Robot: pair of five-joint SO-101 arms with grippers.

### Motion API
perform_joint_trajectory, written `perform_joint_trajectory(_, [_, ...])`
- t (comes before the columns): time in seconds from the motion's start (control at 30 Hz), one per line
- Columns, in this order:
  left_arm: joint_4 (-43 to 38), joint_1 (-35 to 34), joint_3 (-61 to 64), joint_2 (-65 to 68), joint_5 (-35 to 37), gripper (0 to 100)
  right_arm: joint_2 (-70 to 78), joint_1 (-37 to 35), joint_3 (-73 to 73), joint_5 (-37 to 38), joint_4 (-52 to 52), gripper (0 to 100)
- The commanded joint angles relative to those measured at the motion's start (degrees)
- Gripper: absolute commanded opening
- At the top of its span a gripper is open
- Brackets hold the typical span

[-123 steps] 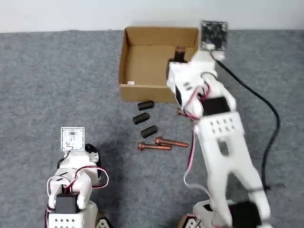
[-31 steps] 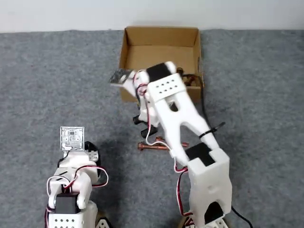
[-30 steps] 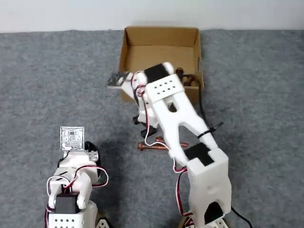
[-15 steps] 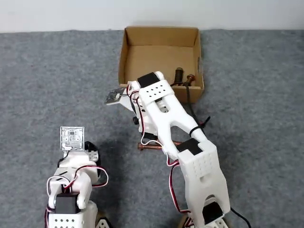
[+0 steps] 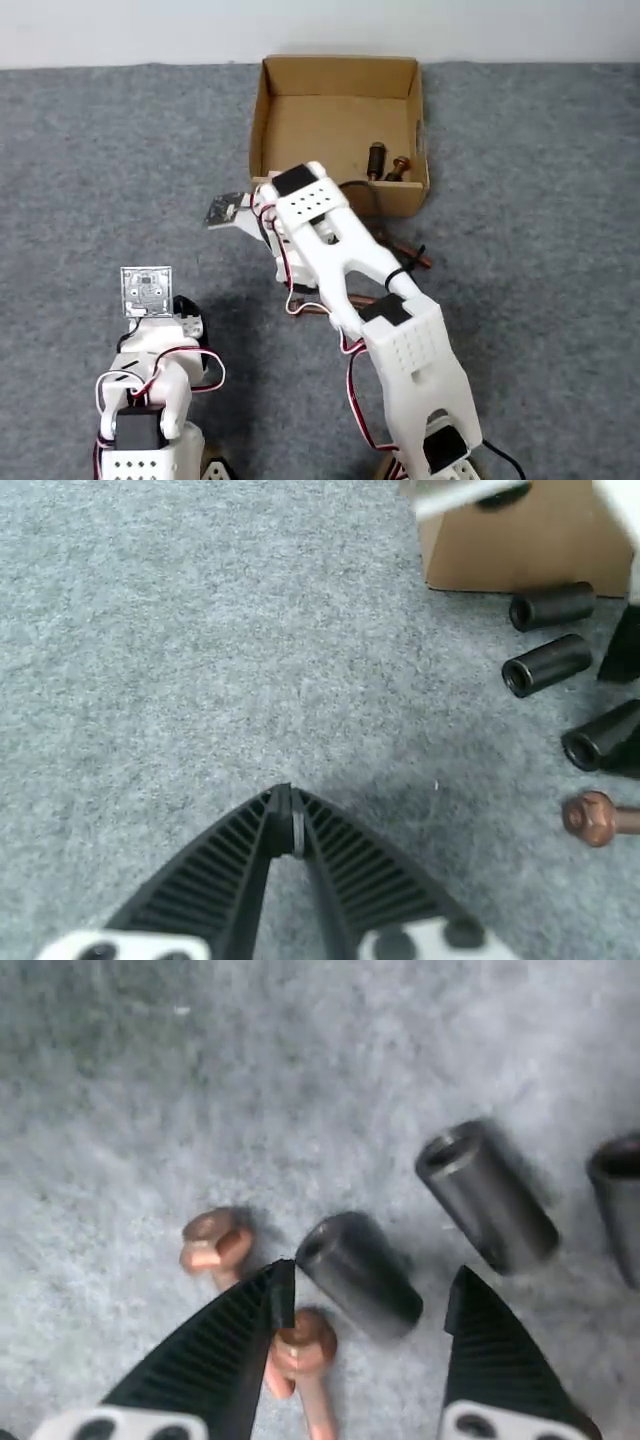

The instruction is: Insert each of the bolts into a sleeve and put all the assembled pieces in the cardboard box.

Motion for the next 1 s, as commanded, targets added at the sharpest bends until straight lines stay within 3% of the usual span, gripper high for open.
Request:
perform_joint_trajectory(0.0, [-1.7,-0.2,-0.2,-0.4,-0.2,0,1.5,0.0,-0.3,0.4,-0.7,21.4])
perform_joint_trajectory(0.27, [-1.7,-0.2,-0.2,-0.4,-0.2,0,3.7,0.0,-0.3,0.1,-0.9,1.1])
perform_joint_trajectory(0.5, [-1.7,-0.2,-0.2,-0.4,-0.2,0,1.7,1.0,-2.4,-3.7,0.6,0.9])
perform_joint_trajectory(0.73, [-1.7,-0.1,-0.2,-0.4,-0.1,0,-4.4,2.5,-8.4,-8.3,11.3,0.9])
perform_joint_trajectory(0.97, [-1.8,0.3,-0.2,-0.4,-0.1,0,-16.0,9.1,-8.4,-20.1,11.6,0.9])
